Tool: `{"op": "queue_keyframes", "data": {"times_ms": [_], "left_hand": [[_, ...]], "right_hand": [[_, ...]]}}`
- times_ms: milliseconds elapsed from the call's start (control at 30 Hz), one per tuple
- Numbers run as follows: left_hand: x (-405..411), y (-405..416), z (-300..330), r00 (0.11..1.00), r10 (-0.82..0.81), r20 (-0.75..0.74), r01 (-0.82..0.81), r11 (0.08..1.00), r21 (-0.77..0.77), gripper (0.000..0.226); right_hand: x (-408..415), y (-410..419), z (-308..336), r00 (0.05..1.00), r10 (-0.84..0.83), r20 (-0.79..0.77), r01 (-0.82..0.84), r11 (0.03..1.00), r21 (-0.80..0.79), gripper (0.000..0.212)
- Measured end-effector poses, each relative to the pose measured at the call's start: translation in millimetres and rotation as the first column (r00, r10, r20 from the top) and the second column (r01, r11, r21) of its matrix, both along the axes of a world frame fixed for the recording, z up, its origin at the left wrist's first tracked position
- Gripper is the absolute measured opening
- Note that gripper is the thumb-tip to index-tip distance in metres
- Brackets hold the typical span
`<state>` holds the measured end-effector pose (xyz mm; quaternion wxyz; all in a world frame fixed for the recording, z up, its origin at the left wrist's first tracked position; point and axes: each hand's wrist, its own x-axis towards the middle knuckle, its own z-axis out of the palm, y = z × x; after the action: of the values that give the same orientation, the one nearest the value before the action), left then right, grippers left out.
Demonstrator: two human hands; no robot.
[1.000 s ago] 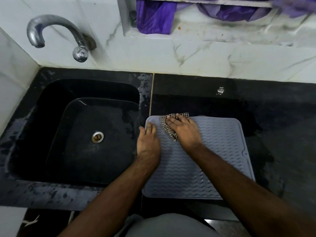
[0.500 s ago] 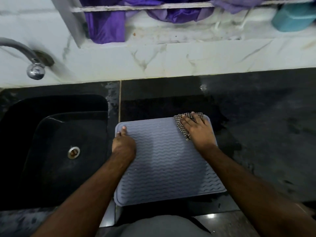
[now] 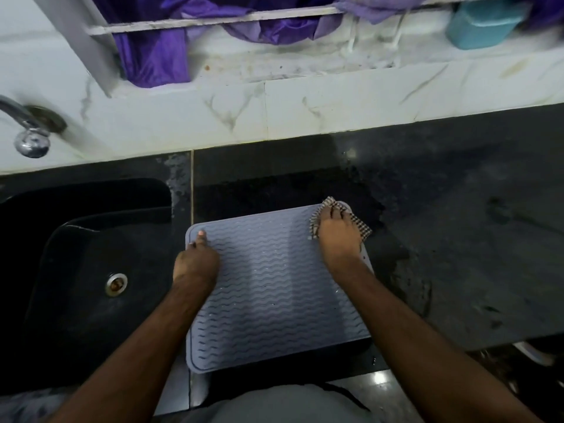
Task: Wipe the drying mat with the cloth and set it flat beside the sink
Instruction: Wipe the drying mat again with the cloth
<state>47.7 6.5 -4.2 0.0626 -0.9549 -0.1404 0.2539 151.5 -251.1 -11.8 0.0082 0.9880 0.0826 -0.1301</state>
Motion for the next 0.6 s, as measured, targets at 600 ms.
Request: {"op": "queue_keyframes", "data": {"times_ms": [600], "left_hand": [[-69,31,-21,0.984,-0.139,0.112,0.141,0.99,-0.012,0.057]], "right_hand": [[-66,214,-25,0.8,0.595,0.074,-0.574,0.724,0.382,0.049]]}}
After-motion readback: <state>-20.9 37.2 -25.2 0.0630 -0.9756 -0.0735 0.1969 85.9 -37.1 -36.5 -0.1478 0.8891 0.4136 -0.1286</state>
